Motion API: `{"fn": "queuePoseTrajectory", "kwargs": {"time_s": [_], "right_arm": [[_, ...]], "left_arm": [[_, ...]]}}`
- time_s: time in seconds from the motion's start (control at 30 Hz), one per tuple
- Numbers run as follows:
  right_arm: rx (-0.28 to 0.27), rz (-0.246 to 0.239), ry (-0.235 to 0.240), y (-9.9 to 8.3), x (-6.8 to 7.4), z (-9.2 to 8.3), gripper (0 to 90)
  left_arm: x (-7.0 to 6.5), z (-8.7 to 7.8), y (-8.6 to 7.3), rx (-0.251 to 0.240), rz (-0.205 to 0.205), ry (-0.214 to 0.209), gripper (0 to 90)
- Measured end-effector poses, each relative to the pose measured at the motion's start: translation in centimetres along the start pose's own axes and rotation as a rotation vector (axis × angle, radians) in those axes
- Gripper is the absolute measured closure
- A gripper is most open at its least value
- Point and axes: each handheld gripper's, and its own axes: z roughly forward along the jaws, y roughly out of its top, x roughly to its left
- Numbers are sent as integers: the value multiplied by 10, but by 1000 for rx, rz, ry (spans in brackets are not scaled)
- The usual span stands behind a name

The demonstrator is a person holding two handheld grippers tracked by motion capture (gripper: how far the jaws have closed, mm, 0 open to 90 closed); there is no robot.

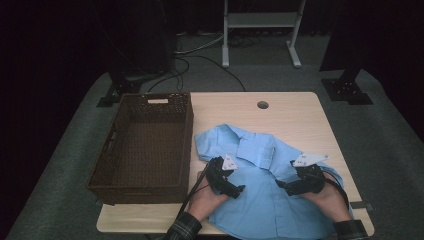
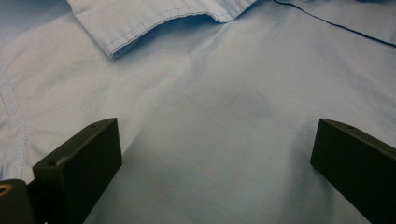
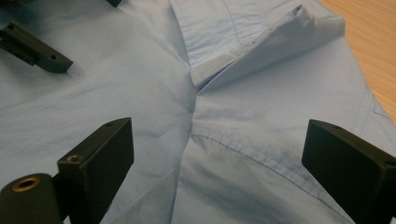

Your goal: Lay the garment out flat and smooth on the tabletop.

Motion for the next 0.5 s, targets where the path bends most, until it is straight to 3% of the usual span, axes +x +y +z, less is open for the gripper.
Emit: {"fn": "queuePoseTrajectory", "kwargs": {"time_s": [0.1,0.13,0.23,0.5], "right_arm": [[4,-1,5,2,-2,3,86],[3,-4,5,4,-4,3,145],[1,-5,6,6,-5,4,145],[6,0,17,7,-13,6,252]], "left_arm": [[0,0,0,1,0,0,6],[0,0,0,1,0,-1,6],[0,-1,-1,-1,5,-8,6],[0,-1,0,2,7,-8,0]]}}
